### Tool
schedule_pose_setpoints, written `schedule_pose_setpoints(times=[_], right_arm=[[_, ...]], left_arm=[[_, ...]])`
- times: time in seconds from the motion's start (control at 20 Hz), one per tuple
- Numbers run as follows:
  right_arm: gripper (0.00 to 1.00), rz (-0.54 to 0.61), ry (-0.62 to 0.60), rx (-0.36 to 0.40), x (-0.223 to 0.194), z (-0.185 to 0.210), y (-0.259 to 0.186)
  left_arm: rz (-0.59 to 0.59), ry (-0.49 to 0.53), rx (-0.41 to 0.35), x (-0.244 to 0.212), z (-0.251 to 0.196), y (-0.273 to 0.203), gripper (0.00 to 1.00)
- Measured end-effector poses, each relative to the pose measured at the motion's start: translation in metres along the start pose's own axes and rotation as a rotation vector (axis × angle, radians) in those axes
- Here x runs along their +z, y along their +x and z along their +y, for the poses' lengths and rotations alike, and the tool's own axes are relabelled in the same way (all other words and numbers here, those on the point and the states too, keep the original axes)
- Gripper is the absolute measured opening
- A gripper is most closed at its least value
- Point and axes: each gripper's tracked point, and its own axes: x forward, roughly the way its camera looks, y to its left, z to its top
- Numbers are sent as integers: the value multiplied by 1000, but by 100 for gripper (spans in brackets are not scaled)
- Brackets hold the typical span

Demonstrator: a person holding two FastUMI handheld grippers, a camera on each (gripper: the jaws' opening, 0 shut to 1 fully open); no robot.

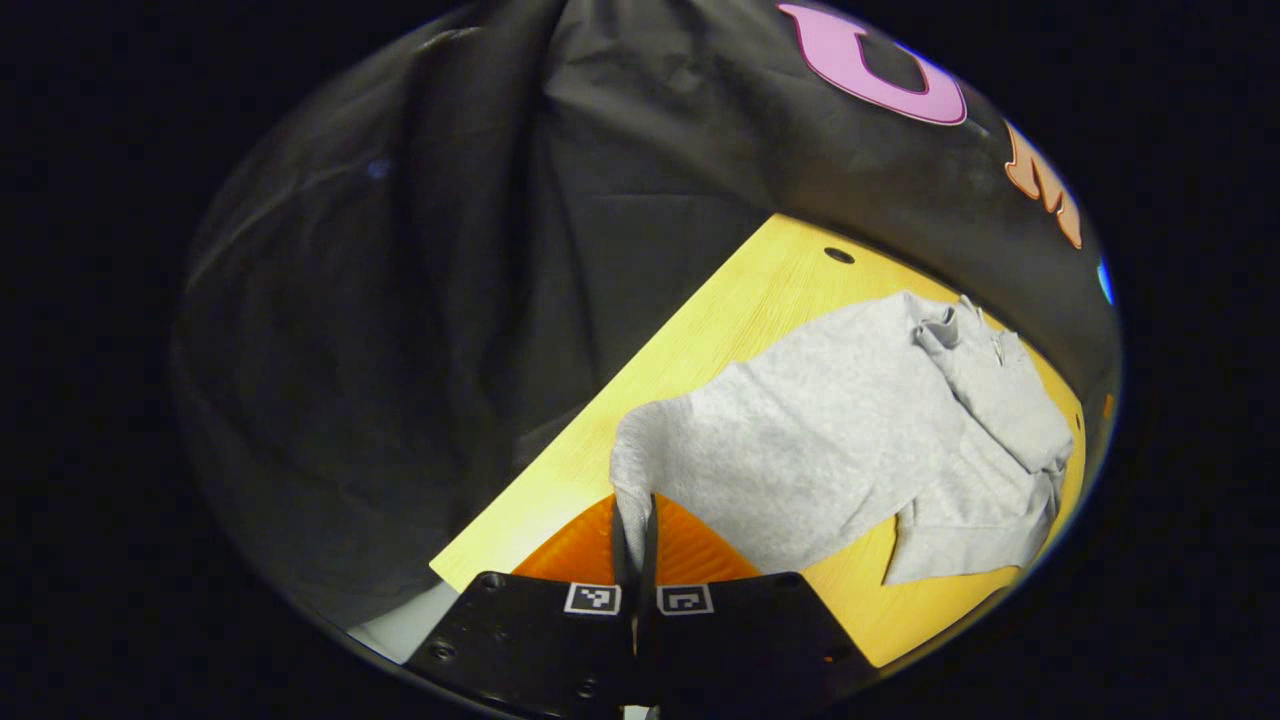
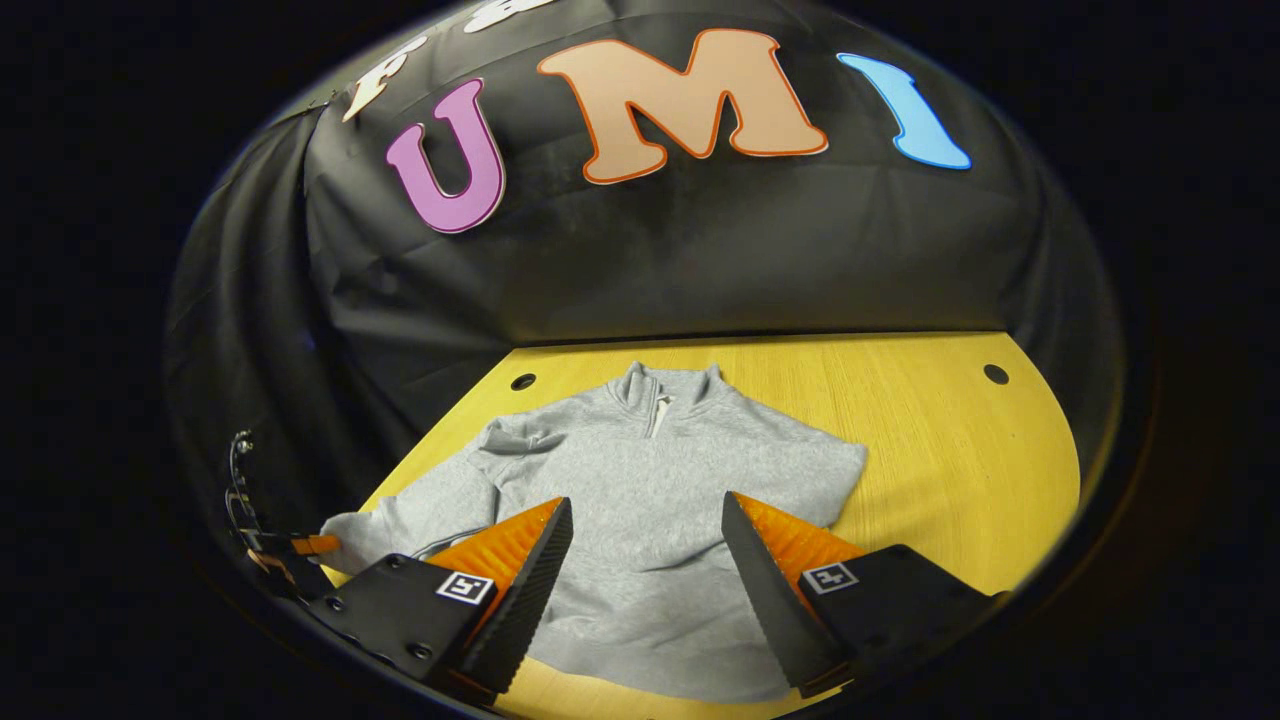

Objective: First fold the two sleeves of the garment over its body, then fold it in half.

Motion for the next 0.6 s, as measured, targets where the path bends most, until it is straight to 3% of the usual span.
schedule_pose_setpoints(times=[0.2,0.6], right_arm=[[96,-12,19,-33,-4,-17,-12],[96,-27,70,-94,-19,-58,-47]], left_arm=[[-80,-20,-37,46,-22,-9,0],[-195,51,-135,118,-89,-22,0]])
